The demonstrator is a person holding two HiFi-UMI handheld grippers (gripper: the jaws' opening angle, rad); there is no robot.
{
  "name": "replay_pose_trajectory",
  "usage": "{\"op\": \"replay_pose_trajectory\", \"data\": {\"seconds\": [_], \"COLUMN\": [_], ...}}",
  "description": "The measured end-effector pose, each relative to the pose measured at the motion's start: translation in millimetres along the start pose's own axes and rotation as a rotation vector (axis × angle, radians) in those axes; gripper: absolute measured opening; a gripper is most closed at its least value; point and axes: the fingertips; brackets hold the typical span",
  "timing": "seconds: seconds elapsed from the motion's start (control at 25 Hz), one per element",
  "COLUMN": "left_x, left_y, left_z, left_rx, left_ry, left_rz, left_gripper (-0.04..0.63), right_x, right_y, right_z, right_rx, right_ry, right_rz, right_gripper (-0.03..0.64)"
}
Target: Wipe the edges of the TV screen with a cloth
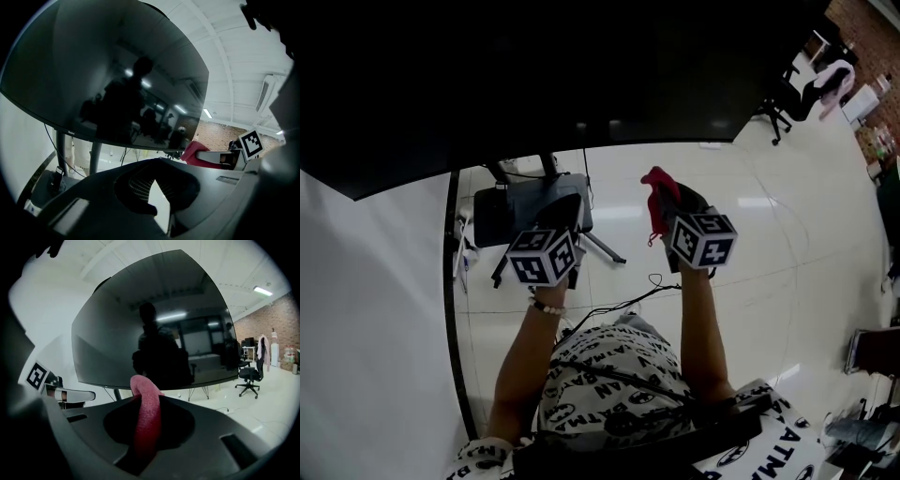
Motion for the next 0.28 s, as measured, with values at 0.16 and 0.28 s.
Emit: {"op": "replay_pose_trajectory", "data": {"seconds": [0.16, 0.28], "left_x": [2.1, 2.9], "left_y": [-2.9, -4.4], "left_z": [1.5, 1.9], "left_rx": [0.009, 0.011], "left_ry": [0.001, 0.000], "left_rz": [-0.013, -0.019], "left_gripper": [0.002, 0.002], "right_x": [1.9, 2.6], "right_y": [4.0, 7.7], "right_z": [-2.7, -2.6], "right_rx": [-0.002, -0.012], "right_ry": [0.011, 0.017], "right_rz": [0.005, 0.009], "right_gripper": [0.064, 0.064]}}
Point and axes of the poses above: the fingertips, and each gripper's own axes: x forward along the fingers, y to its left, z out of its top, and after that the axes turned 14 degrees about x, right-handed
